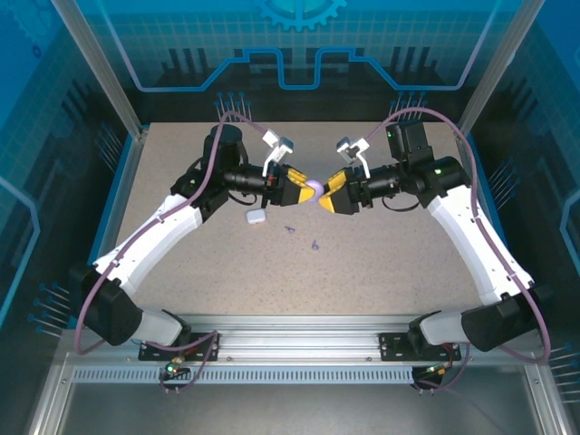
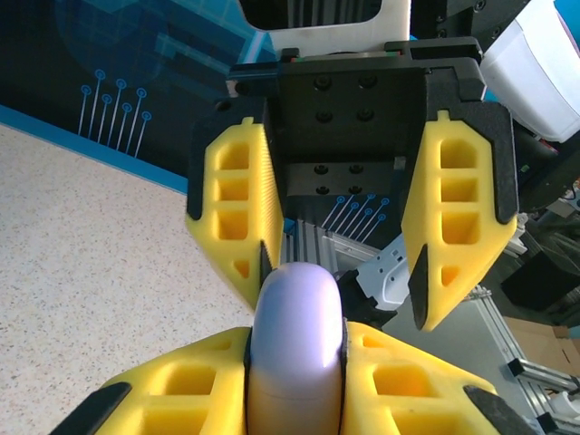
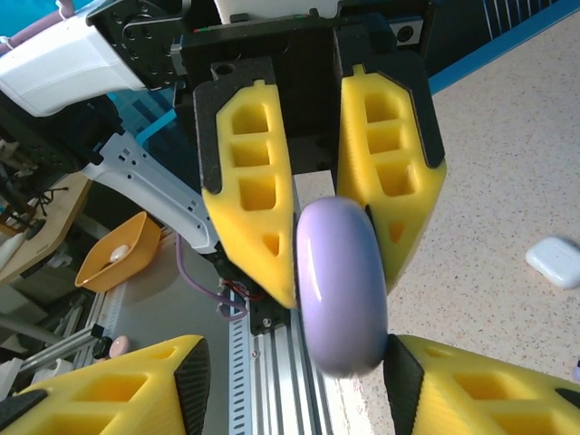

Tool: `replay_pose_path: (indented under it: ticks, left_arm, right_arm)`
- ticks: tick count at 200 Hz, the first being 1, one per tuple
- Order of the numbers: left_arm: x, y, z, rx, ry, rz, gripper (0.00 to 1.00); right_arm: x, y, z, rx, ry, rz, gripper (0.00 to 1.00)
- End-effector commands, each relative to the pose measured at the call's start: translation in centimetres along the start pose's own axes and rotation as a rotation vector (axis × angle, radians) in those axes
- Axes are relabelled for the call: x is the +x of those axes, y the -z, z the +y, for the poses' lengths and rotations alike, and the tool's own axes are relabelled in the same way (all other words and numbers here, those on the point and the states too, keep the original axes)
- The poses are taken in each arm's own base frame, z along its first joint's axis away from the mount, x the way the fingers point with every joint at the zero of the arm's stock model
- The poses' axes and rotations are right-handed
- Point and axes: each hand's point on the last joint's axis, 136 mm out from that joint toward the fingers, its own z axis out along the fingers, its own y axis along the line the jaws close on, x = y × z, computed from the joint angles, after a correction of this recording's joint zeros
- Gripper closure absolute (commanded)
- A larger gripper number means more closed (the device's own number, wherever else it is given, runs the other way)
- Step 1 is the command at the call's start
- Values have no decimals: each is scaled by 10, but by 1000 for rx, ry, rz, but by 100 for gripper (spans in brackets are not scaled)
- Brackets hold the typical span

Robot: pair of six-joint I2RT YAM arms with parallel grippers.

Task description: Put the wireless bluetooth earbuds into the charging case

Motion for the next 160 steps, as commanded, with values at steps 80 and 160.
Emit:
replay_pose_path:
  ticks: [80,160]
  left_arm:
    - [-15,5,-31,50,-76,-12,87]
    - [-11,2,-18,3,-49,-5,79]
  right_arm:
    - [-7,-5,8,-39,32,2,64]
    - [-11,-4,14,-39,59,-10,80]
